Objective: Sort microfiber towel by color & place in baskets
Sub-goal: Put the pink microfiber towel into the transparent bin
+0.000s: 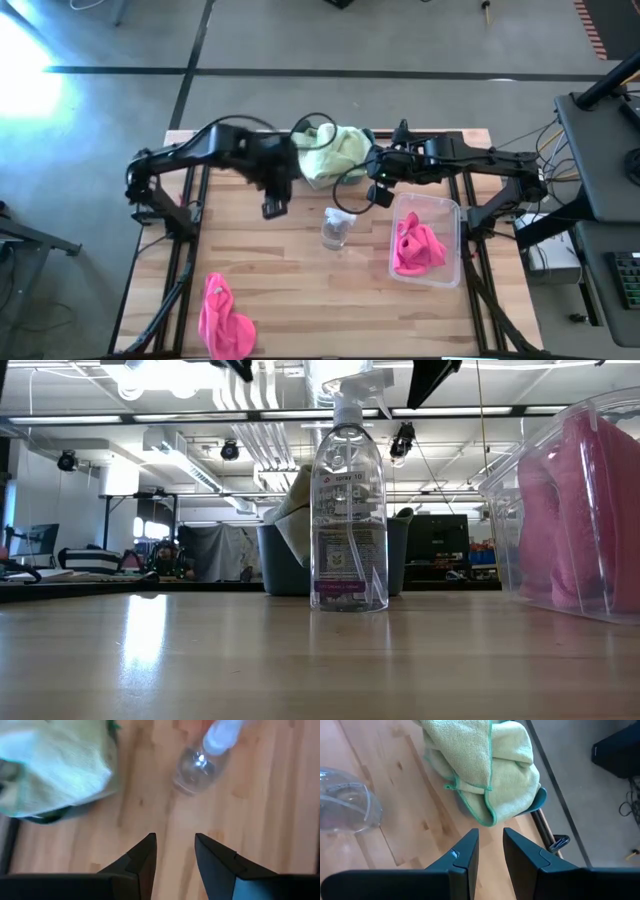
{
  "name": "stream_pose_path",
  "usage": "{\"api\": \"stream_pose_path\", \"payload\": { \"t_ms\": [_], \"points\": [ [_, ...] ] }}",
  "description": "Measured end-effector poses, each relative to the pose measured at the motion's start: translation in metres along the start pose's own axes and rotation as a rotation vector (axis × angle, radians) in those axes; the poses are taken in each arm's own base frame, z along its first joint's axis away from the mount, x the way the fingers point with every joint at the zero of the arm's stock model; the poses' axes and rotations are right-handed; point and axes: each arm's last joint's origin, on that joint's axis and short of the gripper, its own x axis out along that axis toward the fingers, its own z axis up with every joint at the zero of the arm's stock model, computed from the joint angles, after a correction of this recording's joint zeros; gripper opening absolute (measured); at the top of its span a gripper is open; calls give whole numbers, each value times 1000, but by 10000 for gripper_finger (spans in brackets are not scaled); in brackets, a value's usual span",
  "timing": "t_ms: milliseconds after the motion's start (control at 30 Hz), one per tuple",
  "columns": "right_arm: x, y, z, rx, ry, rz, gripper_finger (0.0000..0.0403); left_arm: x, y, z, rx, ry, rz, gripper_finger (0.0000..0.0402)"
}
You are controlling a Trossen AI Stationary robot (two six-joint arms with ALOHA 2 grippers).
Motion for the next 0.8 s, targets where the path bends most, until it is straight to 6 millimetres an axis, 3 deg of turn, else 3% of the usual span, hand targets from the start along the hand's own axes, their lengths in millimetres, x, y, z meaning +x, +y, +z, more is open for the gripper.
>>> {"api": "stream_pose_path", "payload": {
  "t_ms": [167,333,567,800],
  "points": [
    [0,0,2,-26,-23,4,82,-26,-25,-21,-62,-97,186,119],
    [-1,3,2,-4,-19,24,82,-38,-41,-63,-176,-175,272,119],
    [-12,18,-1,25,-24,142,82,-16,-48,-119,-256,-328,236,119],
    [-27,40,-5,149,-51,201,82,16,-37,-162,-301,-394,119,119]
  ]
}}
